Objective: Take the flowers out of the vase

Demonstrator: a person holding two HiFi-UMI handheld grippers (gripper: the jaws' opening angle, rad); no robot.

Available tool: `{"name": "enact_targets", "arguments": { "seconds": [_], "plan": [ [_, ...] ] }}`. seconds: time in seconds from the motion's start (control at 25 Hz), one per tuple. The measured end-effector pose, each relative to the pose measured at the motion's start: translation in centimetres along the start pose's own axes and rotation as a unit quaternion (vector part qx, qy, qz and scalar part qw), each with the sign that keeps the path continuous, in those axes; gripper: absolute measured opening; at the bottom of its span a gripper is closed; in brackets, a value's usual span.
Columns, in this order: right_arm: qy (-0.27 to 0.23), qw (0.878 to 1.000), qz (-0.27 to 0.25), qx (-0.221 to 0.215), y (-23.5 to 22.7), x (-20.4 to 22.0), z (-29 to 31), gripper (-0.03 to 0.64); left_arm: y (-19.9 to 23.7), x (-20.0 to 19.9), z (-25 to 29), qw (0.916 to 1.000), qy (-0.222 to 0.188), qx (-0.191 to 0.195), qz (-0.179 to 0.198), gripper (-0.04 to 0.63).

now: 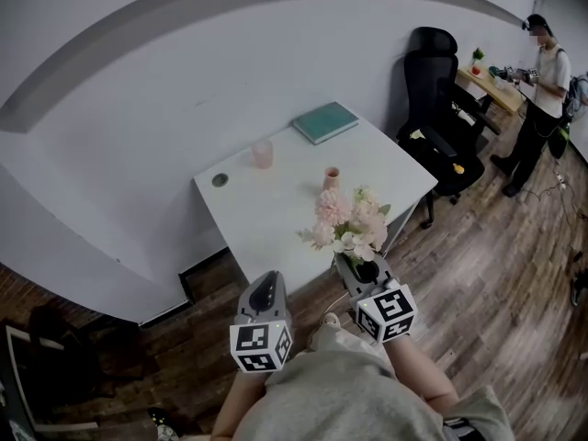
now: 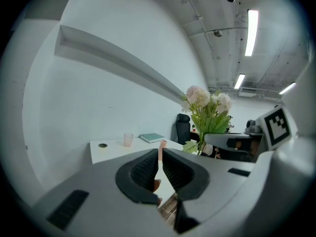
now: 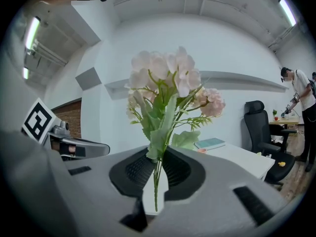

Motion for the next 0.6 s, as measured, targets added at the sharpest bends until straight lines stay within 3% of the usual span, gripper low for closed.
{"name": "enact_targets", "arguments": {
  "seconds": [0.6],
  "plan": [
    [0.000, 1.000, 0.009, -0.015, 0.10, 0.21, 0.09, 0.038, -0.26, 0.25, 0.66, 1.0000, 0.007, -0.005, -0.002, 0.026]
  ]
}}
Point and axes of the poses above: the fingertips, and each gripper's own axes: z forward along the fingers, y to its left, x out of its underside, the point moved 3 cm from there along -z, backward along the fingers, and after that the axes turned 15 degrees about -z, right-handed, at the moved point
